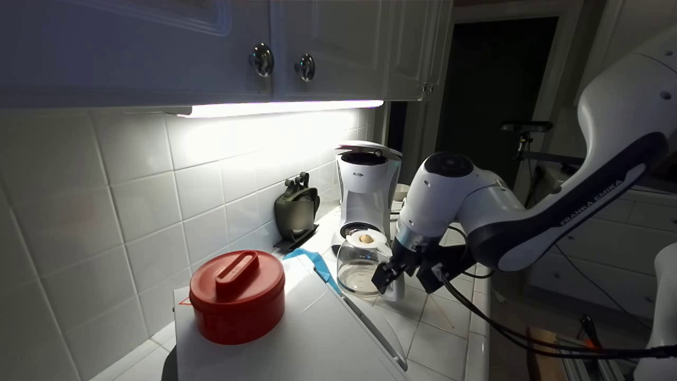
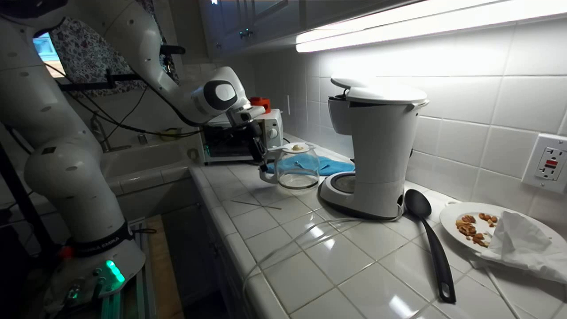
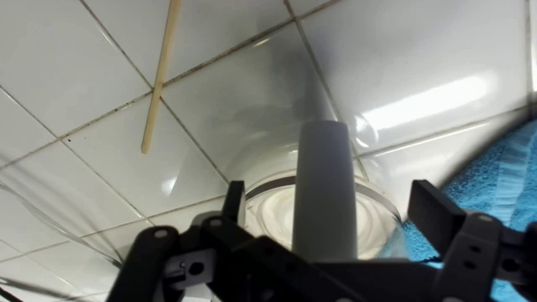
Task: Put the coffee jar on the coffeemaker
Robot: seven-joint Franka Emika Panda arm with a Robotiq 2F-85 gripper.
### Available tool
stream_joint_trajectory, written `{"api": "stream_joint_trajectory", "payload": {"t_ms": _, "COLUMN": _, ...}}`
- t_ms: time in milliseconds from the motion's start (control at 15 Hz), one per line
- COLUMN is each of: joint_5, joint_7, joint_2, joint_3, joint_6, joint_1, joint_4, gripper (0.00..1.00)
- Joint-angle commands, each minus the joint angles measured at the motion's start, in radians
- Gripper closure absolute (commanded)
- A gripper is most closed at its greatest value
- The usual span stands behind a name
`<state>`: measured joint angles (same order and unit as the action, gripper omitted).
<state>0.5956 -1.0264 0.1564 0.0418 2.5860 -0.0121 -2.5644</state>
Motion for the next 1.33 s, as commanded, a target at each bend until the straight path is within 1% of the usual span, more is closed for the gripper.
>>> {"api": "stream_joint_trajectory", "payload": {"t_ms": 0, "joint_5": -0.096, "joint_7": 0.114, "joint_2": 0.038, "joint_3": -0.008, "joint_6": 0.011, "joint_1": -0.014, "joint_4": 0.011, "gripper": 0.00}}
{"api": "stream_joint_trajectory", "payload": {"t_ms": 467, "joint_5": -0.190, "joint_7": 0.215, "joint_2": 0.046, "joint_3": 0.001, "joint_6": -0.002, "joint_1": -0.038, "joint_4": 0.061, "gripper": 0.00}}
{"api": "stream_joint_trajectory", "payload": {"t_ms": 533, "joint_5": -0.196, "joint_7": 0.223, "joint_2": 0.045, "joint_3": 0.002, "joint_6": -0.001, "joint_1": -0.039, "joint_4": 0.067, "gripper": 0.25}}
{"api": "stream_joint_trajectory", "payload": {"t_ms": 600, "joint_5": -0.199, "joint_7": 0.227, "joint_2": 0.045, "joint_3": 0.003, "joint_6": 0.000, "joint_1": -0.040, "joint_4": 0.070, "gripper": 0.26}}
{"api": "stream_joint_trajectory", "payload": {"t_ms": 733, "joint_5": -0.207, "joint_7": 0.236, "joint_2": 0.044, "joint_3": 0.003, "joint_6": 0.002, "joint_1": -0.039, "joint_4": 0.074, "gripper": 0.40}}
{"api": "stream_joint_trajectory", "payload": {"t_ms": 800, "joint_5": -0.212, "joint_7": 0.241, "joint_2": 0.043, "joint_3": 0.003, "joint_6": 0.002, "joint_1": -0.038, "joint_4": 0.075, "gripper": 0.49}}
{"api": "stream_joint_trajectory", "payload": {"t_ms": 867, "joint_5": -0.218, "joint_7": 0.247, "joint_2": 0.041, "joint_3": 0.004, "joint_6": 0.003, "joint_1": -0.037, "joint_4": 0.074, "gripper": 0.55}}
{"api": "stream_joint_trajectory", "payload": {"t_ms": 1067, "joint_5": -0.261, "joint_7": 0.283, "joint_2": 0.036, "joint_3": 0.001, "joint_6": 0.006, "joint_1": -0.031, "joint_4": 0.071, "gripper": 0.76}}
{"api": "stream_joint_trajectory", "payload": {"t_ms": 1133, "joint_5": -0.271, "joint_7": 0.292, "joint_2": 0.035, "joint_3": 0.002, "joint_6": 0.004, "joint_1": -0.032, "joint_4": 0.071, "gripper": 0.84}}
{"api": "stream_joint_trajectory", "payload": {"t_ms": 1200, "joint_5": -0.273, "joint_7": 0.290, "joint_2": 0.038, "joint_3": 0.004, "joint_6": -0.001, "joint_1": -0.036, "joint_4": 0.071, "gripper": 0.89}}
{"api": "stream_joint_trajectory", "payload": {"t_ms": 1267, "joint_5": -0.269, "joint_7": 0.286, "joint_2": 0.041, "joint_3": 0.008, "joint_6": -0.003, "joint_1": -0.039, "joint_4": 0.071, "gripper": 0.91}}
